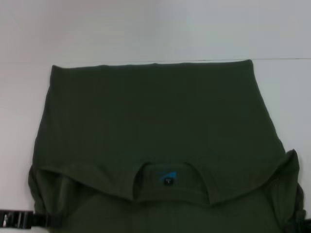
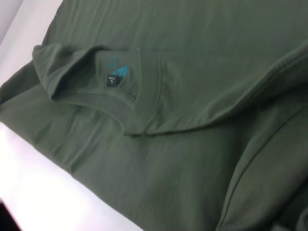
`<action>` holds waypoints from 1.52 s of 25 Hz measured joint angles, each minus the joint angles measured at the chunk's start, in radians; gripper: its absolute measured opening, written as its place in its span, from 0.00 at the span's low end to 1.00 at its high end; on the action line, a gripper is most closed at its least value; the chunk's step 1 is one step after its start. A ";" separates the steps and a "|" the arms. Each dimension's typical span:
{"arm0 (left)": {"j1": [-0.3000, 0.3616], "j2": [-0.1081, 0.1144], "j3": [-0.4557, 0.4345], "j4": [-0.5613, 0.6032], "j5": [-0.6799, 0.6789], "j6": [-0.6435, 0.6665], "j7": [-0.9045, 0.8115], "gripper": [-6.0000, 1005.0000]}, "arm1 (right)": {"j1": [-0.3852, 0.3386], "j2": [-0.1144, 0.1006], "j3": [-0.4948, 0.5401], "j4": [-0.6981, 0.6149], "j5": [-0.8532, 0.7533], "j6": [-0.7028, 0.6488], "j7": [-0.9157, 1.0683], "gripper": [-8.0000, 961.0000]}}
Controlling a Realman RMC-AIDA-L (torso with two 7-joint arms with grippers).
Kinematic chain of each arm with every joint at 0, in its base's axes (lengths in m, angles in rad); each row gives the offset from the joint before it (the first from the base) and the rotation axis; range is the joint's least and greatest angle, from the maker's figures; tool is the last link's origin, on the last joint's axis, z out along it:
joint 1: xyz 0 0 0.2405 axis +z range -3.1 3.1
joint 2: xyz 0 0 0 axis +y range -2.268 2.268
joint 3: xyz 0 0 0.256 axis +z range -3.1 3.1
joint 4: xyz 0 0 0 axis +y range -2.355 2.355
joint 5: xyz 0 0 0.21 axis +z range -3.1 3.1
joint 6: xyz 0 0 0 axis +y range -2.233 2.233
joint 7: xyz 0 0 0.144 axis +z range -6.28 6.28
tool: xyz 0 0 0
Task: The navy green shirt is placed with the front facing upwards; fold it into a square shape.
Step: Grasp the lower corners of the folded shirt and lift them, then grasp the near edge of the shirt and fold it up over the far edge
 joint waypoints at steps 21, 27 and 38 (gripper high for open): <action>-0.025 0.019 -0.063 0.025 0.101 0.140 0.012 0.05 | 0.025 0.002 0.094 -0.028 -0.113 -0.088 -0.019 0.07; -0.072 0.047 -0.172 0.018 0.070 0.114 0.002 0.06 | 0.032 -0.014 0.229 -0.045 -0.085 -0.090 -0.017 0.08; -0.121 0.061 -0.180 -0.034 -0.083 -0.017 -0.010 0.07 | 0.042 -0.023 0.268 -0.047 0.144 -0.063 0.028 0.10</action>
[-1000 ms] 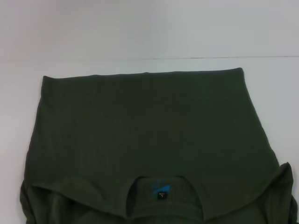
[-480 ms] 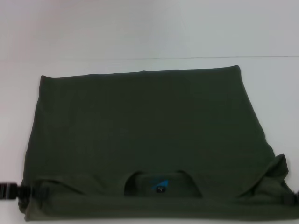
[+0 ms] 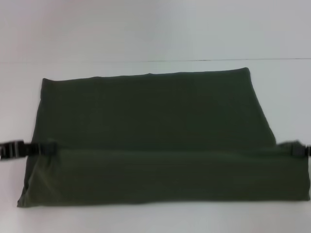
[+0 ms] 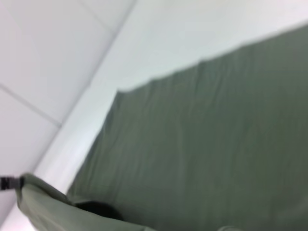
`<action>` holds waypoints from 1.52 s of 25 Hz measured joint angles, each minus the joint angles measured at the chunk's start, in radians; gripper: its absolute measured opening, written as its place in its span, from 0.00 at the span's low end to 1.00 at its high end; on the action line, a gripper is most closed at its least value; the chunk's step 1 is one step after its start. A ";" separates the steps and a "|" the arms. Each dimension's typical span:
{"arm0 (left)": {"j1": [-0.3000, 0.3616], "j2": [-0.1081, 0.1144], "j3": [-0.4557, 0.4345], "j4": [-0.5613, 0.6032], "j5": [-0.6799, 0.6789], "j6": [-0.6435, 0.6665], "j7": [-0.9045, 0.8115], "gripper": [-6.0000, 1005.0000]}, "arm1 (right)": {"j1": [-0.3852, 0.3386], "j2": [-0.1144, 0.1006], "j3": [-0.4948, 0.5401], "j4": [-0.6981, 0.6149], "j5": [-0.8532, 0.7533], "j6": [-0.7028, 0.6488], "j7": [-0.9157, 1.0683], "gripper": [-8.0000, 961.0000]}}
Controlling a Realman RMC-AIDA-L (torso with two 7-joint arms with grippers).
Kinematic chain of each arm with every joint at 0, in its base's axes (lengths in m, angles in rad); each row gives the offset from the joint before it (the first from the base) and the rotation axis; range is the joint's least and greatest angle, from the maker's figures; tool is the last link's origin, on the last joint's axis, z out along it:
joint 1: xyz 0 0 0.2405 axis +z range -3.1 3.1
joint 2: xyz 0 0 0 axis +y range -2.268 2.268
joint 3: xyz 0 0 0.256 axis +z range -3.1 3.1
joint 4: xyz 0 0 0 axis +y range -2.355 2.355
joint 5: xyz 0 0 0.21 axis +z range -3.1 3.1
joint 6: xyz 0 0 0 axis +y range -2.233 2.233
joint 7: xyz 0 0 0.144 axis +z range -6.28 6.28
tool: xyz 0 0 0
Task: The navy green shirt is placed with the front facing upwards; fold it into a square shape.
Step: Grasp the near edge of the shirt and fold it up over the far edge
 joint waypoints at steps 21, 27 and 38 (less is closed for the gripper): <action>-0.037 -0.130 0.062 -0.043 -0.398 -0.473 0.109 0.08 | 0.060 0.161 -0.003 0.013 0.370 0.420 -0.039 0.14; -0.055 -0.150 0.116 -0.114 -0.495 -0.628 0.188 0.09 | 0.076 0.189 -0.007 0.024 0.458 0.530 -0.072 0.15; -0.118 -0.153 0.129 -0.309 -0.679 -0.891 0.458 0.10 | 0.182 0.201 -0.008 0.161 0.559 0.747 -0.219 0.17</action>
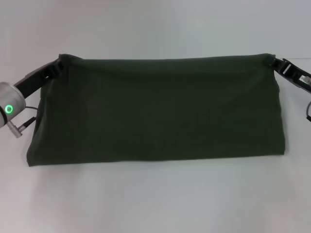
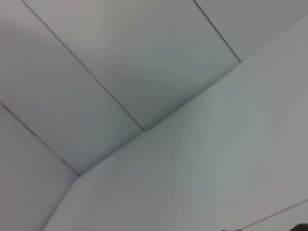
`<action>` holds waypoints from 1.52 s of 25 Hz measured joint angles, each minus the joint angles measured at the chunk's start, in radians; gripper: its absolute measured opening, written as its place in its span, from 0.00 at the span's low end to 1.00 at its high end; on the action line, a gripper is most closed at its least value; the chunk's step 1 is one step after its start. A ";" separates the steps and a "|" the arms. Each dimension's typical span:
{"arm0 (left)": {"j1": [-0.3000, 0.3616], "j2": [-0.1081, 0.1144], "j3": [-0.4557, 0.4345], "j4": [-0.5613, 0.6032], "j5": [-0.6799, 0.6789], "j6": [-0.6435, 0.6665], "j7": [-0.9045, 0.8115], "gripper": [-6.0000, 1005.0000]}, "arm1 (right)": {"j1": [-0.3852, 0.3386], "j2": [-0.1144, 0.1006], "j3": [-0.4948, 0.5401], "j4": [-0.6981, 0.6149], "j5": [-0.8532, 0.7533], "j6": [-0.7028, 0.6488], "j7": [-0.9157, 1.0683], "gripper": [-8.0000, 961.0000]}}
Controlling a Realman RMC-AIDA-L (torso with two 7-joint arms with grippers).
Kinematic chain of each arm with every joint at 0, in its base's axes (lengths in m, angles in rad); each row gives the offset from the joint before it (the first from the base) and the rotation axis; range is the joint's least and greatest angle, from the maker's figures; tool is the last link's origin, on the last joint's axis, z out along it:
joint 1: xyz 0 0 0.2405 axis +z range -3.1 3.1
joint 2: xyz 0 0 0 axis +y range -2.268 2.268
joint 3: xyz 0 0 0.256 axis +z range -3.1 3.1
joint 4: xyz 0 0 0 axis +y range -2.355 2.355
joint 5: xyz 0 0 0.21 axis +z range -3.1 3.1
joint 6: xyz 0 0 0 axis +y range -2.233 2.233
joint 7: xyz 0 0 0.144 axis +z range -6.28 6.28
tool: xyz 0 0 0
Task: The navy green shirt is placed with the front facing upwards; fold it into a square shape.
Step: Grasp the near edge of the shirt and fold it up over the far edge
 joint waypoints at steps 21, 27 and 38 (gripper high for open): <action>-0.096 -0.007 -0.008 -0.237 -0.389 -0.225 0.525 0.12 | 0.125 0.010 -0.003 0.149 0.162 0.268 -0.290 0.20; -0.099 -0.008 -0.009 -0.288 -0.503 -0.219 0.674 0.12 | 0.121 0.010 0.003 0.150 0.162 0.272 -0.291 0.21; -0.075 -0.004 -0.009 -0.310 -0.625 -0.218 0.690 0.52 | 0.092 0.004 0.000 0.144 0.228 0.238 -0.299 0.59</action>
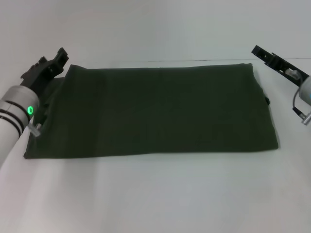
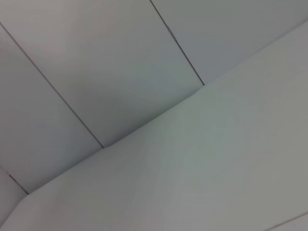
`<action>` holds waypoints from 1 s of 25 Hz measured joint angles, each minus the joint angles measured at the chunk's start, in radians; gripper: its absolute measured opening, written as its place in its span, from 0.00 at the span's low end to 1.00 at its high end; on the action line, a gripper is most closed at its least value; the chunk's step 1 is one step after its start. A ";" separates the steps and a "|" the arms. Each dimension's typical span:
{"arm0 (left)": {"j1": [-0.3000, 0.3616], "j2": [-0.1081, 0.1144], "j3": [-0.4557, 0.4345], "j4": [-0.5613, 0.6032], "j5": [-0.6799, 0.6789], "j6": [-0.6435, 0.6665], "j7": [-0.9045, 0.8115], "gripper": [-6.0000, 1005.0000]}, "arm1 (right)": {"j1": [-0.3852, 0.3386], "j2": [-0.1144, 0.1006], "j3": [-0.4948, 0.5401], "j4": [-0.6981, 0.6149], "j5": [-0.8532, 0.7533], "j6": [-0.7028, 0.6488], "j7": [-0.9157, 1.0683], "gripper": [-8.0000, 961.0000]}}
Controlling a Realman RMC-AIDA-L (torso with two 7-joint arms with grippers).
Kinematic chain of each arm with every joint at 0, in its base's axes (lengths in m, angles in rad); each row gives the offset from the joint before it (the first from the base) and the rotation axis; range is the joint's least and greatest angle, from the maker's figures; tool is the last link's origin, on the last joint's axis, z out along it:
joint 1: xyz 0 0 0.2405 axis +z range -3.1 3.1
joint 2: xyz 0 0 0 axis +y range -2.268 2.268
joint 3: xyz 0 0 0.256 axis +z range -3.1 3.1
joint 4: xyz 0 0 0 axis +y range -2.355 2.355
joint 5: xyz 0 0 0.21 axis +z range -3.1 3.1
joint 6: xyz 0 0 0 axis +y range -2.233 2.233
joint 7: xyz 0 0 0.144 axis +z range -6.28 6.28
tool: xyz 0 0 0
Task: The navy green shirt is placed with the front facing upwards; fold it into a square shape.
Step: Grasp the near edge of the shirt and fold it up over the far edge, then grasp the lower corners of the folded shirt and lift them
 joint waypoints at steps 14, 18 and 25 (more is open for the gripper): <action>0.243 0.022 0.255 0.353 0.437 0.387 -0.872 0.64 | -0.236 -0.032 -0.119 -0.080 -0.010 -0.447 0.176 0.95; 0.269 0.050 0.208 0.440 0.601 0.596 -0.997 0.64 | -0.303 -0.062 -0.213 -0.134 -0.011 -0.568 0.297 0.96; 0.234 0.110 0.129 0.583 0.973 0.737 -1.161 0.64 | -0.338 -0.133 -0.311 -0.152 -0.068 -0.657 0.492 0.96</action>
